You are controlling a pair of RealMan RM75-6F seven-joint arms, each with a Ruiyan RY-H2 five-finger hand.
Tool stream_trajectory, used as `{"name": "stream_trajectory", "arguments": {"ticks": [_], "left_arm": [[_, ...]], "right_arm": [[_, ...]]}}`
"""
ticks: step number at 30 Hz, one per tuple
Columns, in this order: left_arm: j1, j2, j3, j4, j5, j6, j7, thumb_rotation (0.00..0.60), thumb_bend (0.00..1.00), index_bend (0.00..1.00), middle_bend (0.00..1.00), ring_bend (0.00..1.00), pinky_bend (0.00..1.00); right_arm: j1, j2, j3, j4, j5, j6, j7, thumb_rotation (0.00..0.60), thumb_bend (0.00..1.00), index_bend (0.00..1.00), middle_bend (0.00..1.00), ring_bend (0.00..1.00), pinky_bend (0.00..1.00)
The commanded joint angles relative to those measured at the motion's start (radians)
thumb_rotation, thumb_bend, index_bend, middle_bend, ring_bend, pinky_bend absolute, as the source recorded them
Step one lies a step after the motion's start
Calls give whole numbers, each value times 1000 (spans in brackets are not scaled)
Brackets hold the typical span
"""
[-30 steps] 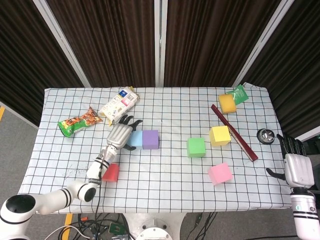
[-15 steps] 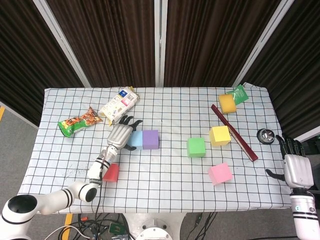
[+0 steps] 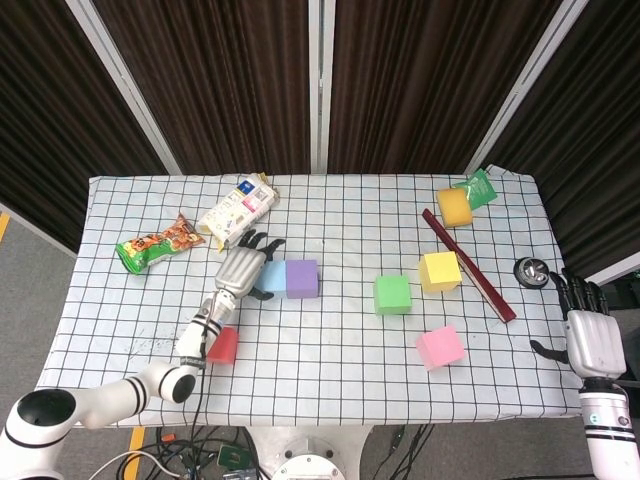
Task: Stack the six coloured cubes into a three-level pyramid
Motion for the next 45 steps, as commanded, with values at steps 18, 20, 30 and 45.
{"name": "stream_trajectory", "arguments": {"ticks": [18, 20, 30, 45], "left_arm": [[-7, -1, 4, 6, -5, -27, -7, 600, 59, 107, 361, 100, 42], [-9, 2, 5, 3, -7, -35, -10, 600, 58, 105, 342, 100, 42], [-11, -1, 5, 4, -8, -40, -18, 600, 57, 103, 314, 100, 41], [-15, -2, 0, 0, -7, -33, -26, 600, 56, 95, 292, 100, 41]], "right_arm": [[-7, 2, -1, 0, -2, 8, -3, 600, 0, 0, 0, 0, 0], [-6, 2, 0, -2, 0, 8, -5, 600, 0, 0, 0, 0, 0], [-8, 2, 1, 0, 6, 6, -8, 600, 0, 0, 0, 0, 0], [-7, 0, 0, -4, 1, 7, -11, 600, 0, 0, 0, 0, 0]]}}
